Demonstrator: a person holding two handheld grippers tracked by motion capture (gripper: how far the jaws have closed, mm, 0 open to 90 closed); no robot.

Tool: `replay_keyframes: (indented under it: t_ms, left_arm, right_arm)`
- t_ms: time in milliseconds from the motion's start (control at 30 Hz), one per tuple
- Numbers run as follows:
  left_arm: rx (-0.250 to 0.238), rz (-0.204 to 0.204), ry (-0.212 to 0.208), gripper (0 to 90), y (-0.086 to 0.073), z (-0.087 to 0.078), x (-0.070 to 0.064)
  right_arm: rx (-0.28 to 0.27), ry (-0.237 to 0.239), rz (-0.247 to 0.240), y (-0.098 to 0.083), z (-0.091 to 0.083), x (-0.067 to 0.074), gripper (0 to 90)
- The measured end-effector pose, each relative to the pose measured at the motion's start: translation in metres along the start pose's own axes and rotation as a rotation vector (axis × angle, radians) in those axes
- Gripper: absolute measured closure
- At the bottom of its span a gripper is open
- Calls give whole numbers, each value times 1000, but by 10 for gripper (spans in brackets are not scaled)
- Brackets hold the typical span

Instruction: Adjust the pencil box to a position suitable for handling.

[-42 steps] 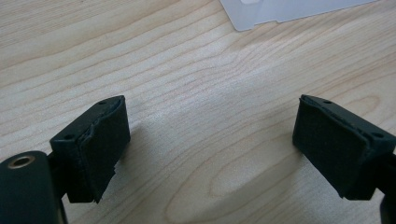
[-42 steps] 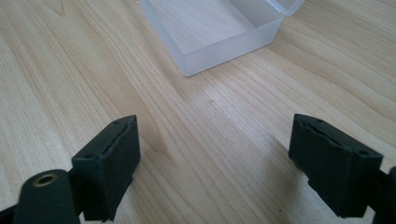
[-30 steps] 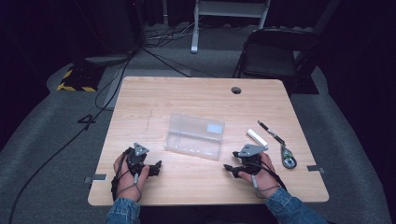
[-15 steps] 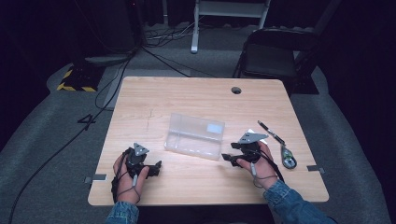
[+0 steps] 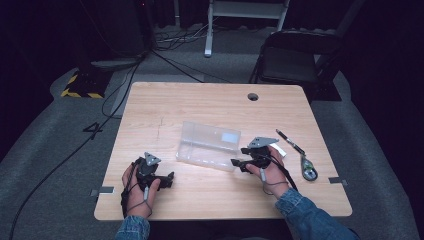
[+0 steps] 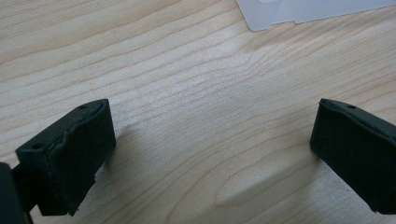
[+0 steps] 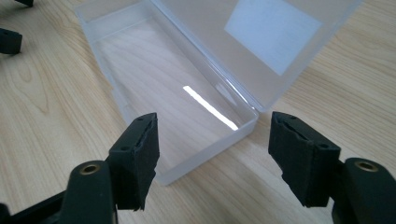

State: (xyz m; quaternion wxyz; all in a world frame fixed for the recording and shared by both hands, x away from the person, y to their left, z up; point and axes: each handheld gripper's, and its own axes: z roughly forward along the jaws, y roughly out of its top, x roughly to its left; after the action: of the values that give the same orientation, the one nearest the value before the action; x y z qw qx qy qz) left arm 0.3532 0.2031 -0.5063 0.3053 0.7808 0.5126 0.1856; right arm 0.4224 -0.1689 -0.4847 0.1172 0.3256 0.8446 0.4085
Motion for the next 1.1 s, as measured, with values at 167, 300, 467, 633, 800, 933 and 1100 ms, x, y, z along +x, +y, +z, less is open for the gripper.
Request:
replay_keyframes:
  t_ms: [167,300,467,633,800,933,1100]
  left_arm:
    - [1,0,-1,3,0,0,0]
    - [1,0,-2,3,0,0,0]
    - [2,0,-1,3,0,0,0]
    - [3,3,-4,4,-1,-1,0]
    - [3,10,-8,5,-4,-4,-2]
    - [6,16,-18,2,-4,-4,-1]
    - [1,32,-32,2,-4,-4,1]
  right_arm:
    - [26,-11,-8,0,9,2,342]
    - [58,-18,-11,-2,12,1,325]
    - [64,-20,-7,-4,15,1,322]
    - [84,-34,-43,-6,14,2,333]
    - [102,-28,-51,-8,8,2,332]
    - [107,-26,-52,-15,0,4,325]
    - [128,-19,-61,-22,-11,6,324]
